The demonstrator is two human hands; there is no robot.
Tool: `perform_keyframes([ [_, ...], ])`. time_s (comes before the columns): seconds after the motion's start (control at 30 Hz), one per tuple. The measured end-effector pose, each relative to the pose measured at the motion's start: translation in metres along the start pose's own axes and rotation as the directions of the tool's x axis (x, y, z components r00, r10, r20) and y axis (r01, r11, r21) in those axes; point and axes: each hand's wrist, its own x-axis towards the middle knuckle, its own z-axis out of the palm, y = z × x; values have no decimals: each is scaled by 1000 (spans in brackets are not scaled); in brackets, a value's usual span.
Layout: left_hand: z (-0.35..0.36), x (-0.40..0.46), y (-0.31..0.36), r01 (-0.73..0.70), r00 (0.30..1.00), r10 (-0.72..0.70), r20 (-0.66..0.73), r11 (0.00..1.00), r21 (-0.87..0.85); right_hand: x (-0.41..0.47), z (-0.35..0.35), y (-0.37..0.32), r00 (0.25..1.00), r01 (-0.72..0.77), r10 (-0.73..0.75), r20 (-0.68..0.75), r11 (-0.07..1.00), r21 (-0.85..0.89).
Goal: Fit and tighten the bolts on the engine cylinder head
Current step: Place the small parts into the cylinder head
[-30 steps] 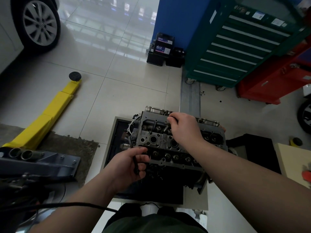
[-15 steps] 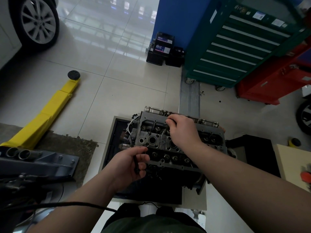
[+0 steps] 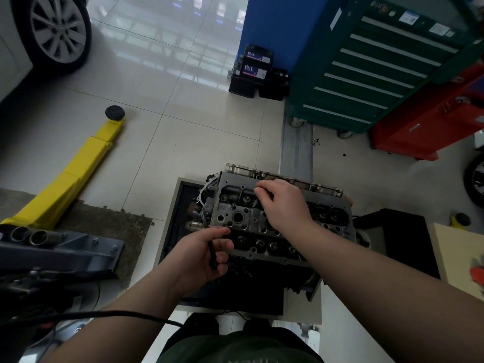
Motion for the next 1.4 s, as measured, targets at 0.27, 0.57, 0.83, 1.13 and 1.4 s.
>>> perform_keyframes([
  [0.27, 3, 5, -1, 1, 1000, -1, 5, 1000, 11, 14, -6, -24, 985, -61, 108, 131, 944, -323],
  [0.57, -2, 9, -8, 18, 1000, -18, -8, 1000, 5, 8, -2, -24, 985, -117, 154, 75, 925, -362],
  [0.83, -4, 8, -11, 40, 999, -40, 10, 999, -1, -7, 12, -8, 979, -202, 196, -62, 973, -113],
  [1.13, -4, 1, -11, 26, 1000, -26, -7, 1000, 1, -16, 10, 6, 997, -58, 69, 22, 944, -325],
  [1.4, -6, -6, -14, 21, 1000, -21, -22, 1000, 8, -2, 20, 18, 974, -11, 120, 189, 868, -496],
])
